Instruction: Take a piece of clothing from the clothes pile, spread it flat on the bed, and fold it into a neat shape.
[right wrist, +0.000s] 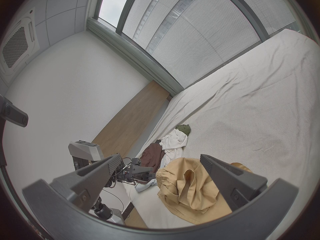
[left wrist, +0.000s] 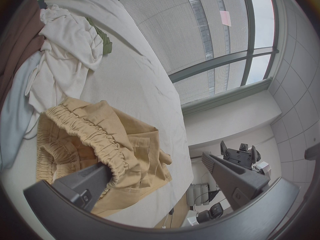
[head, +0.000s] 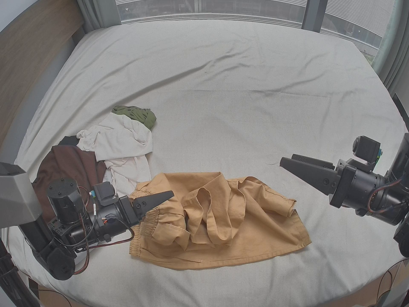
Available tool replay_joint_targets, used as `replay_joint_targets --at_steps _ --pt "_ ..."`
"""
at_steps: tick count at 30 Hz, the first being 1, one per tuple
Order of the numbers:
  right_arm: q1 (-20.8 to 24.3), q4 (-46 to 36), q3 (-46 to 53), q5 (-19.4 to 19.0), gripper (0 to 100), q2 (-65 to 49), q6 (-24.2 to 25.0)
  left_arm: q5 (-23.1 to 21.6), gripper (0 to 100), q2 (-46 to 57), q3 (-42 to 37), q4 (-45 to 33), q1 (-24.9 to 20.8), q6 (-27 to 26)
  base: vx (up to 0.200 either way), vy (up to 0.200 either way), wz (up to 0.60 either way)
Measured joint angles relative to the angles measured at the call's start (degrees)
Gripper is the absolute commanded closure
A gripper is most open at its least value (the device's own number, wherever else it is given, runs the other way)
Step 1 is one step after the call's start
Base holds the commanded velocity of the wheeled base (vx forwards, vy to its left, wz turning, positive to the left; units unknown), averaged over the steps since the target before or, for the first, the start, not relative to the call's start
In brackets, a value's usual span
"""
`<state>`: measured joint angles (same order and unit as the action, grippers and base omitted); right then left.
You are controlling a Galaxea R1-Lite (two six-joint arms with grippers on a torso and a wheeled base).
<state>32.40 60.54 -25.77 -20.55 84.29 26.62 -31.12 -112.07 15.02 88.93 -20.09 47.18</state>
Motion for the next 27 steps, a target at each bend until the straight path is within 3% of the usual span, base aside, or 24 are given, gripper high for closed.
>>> replay_joint_targets --at_steps 7,14,27 --pt "0.0 0.0 0.0 0.0 0 0.0 0.0 -1.7 0 -1.0 -2.8 0.0 0.0 -3.4 0.0 0.0 0.0" --pt "0.0 0.0 0.0 -0.1 0 0.0 0.0 -1.5 0 -4.9 -3.3 0.0 0.0 -13.3 0.0 0.0 0.0" --pt "0.1 0.0 0.1 -0.1 0 0.0 0.0 -1.4 0 -7.6 -2.5 0.1 -0.5 -14.3 0.0 0.0 0.0"
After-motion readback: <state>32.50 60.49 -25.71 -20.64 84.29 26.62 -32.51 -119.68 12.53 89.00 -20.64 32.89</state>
